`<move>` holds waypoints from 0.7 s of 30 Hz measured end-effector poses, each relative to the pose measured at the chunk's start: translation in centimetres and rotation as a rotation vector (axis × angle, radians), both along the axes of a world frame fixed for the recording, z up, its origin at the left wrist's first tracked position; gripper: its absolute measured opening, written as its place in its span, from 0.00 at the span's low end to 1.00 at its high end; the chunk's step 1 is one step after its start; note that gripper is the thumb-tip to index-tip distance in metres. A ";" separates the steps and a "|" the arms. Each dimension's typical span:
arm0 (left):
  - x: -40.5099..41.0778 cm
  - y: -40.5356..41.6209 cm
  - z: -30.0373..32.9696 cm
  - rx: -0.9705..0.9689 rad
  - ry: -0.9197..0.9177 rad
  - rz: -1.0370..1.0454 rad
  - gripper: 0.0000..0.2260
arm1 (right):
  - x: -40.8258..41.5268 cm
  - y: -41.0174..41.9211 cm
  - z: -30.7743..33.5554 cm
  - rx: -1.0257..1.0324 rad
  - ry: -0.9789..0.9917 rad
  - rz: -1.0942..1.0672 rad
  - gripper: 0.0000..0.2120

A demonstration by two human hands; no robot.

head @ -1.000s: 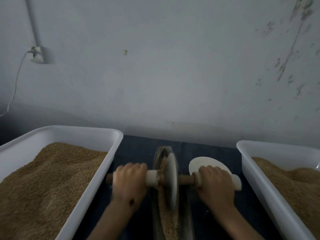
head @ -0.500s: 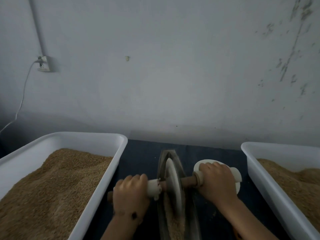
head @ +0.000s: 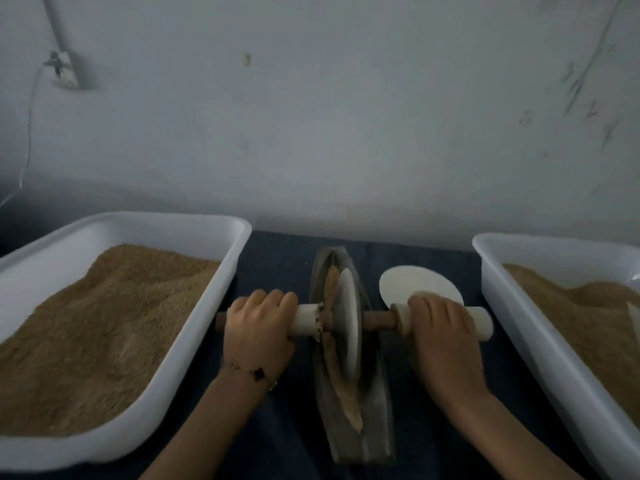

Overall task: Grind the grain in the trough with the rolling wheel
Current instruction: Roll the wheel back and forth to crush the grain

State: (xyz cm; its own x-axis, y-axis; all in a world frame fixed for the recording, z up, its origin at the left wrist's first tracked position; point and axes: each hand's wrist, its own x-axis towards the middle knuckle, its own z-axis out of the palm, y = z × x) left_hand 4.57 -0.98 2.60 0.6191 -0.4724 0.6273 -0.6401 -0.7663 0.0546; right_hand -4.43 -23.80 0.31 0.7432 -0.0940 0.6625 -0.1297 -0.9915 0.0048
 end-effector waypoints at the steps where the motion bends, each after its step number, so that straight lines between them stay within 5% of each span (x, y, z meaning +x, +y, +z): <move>1: -1.1 0.5 0.1 -0.003 -0.011 -0.025 0.14 | -1.5 0.2 -0.4 -0.026 -0.003 0.013 0.23; 4: -3.4 1.3 0.8 0.018 0.000 -0.066 0.11 | -4.1 0.2 -0.3 0.024 -0.006 0.048 0.25; 9: -1.0 -0.2 2.8 0.232 0.386 0.086 0.36 | -1.2 -1.1 1.7 0.161 0.299 0.014 0.34; 13: 3.4 -3.2 2.3 0.506 0.272 0.230 0.22 | 4.8 -2.8 1.2 0.166 0.443 -0.020 0.22; 16: 6.7 -4.2 2.2 0.403 0.415 0.262 0.14 | 8.6 -3.3 1.4 0.066 0.439 -0.096 0.20; 21: 8.1 -3.3 1.3 0.244 0.626 0.198 0.06 | 10.1 -2.4 4.0 -0.051 0.362 -0.019 0.02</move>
